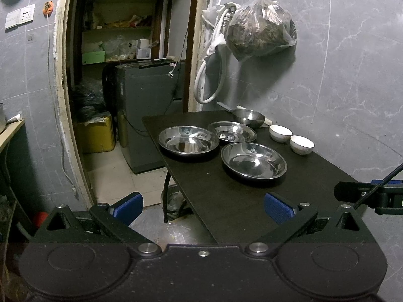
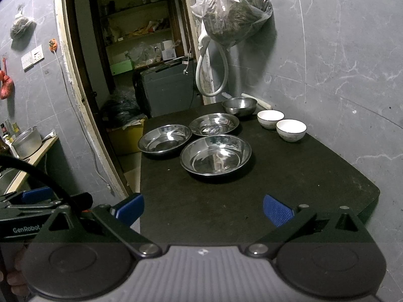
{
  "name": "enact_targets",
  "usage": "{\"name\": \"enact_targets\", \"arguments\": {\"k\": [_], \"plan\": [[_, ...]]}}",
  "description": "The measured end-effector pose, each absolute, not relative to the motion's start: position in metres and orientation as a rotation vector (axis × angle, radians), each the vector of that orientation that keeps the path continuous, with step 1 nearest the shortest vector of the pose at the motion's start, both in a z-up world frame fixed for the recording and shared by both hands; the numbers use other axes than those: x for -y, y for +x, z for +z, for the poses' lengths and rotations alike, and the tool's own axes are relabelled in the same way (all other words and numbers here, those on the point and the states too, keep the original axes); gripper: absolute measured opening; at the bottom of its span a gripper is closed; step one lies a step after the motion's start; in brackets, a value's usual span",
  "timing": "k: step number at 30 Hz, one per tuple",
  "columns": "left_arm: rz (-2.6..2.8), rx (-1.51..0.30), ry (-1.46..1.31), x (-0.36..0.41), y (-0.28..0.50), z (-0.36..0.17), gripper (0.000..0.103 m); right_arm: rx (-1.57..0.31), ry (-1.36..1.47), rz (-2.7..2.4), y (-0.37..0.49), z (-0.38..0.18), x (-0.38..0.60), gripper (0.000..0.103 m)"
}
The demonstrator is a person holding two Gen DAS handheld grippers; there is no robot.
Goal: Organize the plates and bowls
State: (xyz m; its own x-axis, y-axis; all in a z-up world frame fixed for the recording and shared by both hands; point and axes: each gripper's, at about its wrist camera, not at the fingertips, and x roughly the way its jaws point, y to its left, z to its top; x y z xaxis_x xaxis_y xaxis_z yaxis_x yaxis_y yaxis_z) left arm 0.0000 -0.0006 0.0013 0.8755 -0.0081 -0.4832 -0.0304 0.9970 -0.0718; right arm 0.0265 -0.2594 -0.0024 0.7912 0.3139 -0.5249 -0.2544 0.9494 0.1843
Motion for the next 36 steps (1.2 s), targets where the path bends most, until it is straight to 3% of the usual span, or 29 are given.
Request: {"name": "enact_targets", "arguments": {"k": [36], "plan": [[0.010,-0.509,-0.073,0.010,0.007,-0.005,0.102,-0.586,0.106,0.307,0.029,-0.003,0.258,0.103]]}}
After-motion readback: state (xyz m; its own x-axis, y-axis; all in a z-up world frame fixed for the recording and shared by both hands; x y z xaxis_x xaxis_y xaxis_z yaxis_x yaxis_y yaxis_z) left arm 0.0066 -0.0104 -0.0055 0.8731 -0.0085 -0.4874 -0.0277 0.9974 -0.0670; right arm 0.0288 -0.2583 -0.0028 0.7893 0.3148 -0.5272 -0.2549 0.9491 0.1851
